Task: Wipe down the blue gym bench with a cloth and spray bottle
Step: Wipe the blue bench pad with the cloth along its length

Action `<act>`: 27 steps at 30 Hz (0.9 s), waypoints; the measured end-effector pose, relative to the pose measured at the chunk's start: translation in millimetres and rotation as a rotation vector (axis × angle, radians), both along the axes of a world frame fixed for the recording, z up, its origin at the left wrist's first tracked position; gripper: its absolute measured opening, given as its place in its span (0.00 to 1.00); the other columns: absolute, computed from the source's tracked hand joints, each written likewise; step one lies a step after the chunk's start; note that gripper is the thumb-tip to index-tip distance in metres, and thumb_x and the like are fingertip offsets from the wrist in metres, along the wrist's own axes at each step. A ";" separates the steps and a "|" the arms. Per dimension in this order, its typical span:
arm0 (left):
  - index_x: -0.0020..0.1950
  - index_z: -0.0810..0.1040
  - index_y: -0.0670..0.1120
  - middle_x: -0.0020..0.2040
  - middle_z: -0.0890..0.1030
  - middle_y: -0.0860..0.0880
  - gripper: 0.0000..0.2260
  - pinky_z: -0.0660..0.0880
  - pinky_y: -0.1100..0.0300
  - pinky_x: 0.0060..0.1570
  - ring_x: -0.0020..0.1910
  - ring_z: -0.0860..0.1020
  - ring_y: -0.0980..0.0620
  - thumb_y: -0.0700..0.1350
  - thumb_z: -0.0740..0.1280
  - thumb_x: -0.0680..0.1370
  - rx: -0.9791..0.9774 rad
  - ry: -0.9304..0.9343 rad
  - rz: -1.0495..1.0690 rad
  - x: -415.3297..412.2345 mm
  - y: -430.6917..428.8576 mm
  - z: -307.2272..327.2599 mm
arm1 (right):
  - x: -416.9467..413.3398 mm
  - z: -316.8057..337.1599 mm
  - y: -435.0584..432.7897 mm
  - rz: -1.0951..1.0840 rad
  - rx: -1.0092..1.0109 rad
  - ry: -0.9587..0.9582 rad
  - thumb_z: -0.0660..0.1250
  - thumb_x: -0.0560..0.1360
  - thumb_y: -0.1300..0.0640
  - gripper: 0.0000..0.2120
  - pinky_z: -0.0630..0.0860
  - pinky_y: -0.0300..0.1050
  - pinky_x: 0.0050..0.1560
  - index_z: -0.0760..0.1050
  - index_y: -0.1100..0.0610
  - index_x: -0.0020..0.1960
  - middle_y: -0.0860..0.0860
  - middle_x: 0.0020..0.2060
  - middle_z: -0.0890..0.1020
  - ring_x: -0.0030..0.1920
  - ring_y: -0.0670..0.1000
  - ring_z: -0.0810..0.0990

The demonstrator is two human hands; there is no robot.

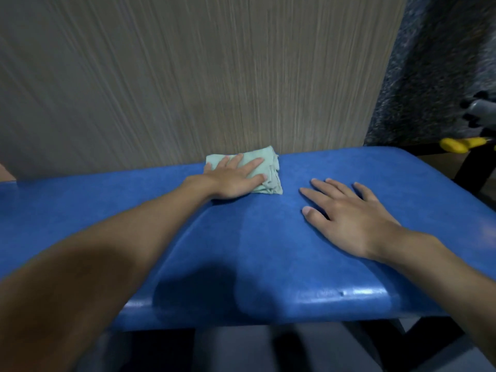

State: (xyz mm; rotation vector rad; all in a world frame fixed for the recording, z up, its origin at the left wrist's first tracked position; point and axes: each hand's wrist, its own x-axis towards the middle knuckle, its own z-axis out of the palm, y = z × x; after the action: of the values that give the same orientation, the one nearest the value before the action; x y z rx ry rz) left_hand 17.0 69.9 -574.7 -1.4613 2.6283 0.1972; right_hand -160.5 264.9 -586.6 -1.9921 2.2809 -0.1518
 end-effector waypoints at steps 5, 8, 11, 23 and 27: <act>0.77 0.42 0.71 0.82 0.43 0.53 0.28 0.38 0.37 0.74 0.80 0.42 0.48 0.72 0.42 0.77 0.012 0.012 -0.006 -3.2 -5.3 3.6 | 1.6 1.3 -0.5 -0.032 -0.015 -0.022 0.44 0.80 0.37 0.27 0.39 0.52 0.77 0.51 0.39 0.78 0.40 0.79 0.49 0.78 0.42 0.44; 0.77 0.41 0.70 0.82 0.41 0.52 0.28 0.37 0.38 0.74 0.80 0.40 0.47 0.71 0.42 0.77 0.004 0.025 -0.034 8.5 17.9 0.1 | 2.3 2.0 -1.3 -0.047 -0.030 -0.030 0.45 0.81 0.37 0.26 0.40 0.52 0.77 0.53 0.39 0.78 0.40 0.79 0.51 0.78 0.43 0.45; 0.77 0.40 0.70 0.82 0.40 0.51 0.27 0.37 0.39 0.75 0.80 0.39 0.46 0.70 0.43 0.78 -0.016 0.030 -0.094 28.7 58.9 -5.3 | 4.5 3.6 -1.0 -0.046 -0.039 -0.025 0.46 0.81 0.38 0.26 0.42 0.53 0.77 0.55 0.40 0.78 0.41 0.79 0.53 0.78 0.43 0.47; 0.72 0.31 0.72 0.81 0.37 0.53 0.33 0.38 0.38 0.74 0.79 0.36 0.48 0.73 0.33 0.67 -0.085 0.025 -0.186 84.9 176.0 -14.2 | 21.0 10.5 -10.8 -0.048 -0.035 -0.056 0.48 0.82 0.41 0.25 0.43 0.58 0.77 0.55 0.42 0.78 0.43 0.79 0.54 0.79 0.46 0.49; 0.74 0.35 0.73 0.81 0.38 0.53 0.30 0.38 0.38 0.75 0.79 0.36 0.49 0.73 0.38 0.73 -0.060 0.006 -0.166 73.1 140.8 -9.5 | 20.1 1.9 -10.8 -0.038 0.002 -0.014 0.44 0.82 0.40 0.26 0.41 0.58 0.77 0.52 0.41 0.79 0.42 0.80 0.50 0.79 0.45 0.46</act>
State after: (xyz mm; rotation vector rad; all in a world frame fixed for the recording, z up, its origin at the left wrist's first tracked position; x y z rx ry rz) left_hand 90.1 210.7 -584.2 -1.2525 2.7652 0.1060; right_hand -140.4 254.0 -584.7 -1.9417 2.3106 -0.1660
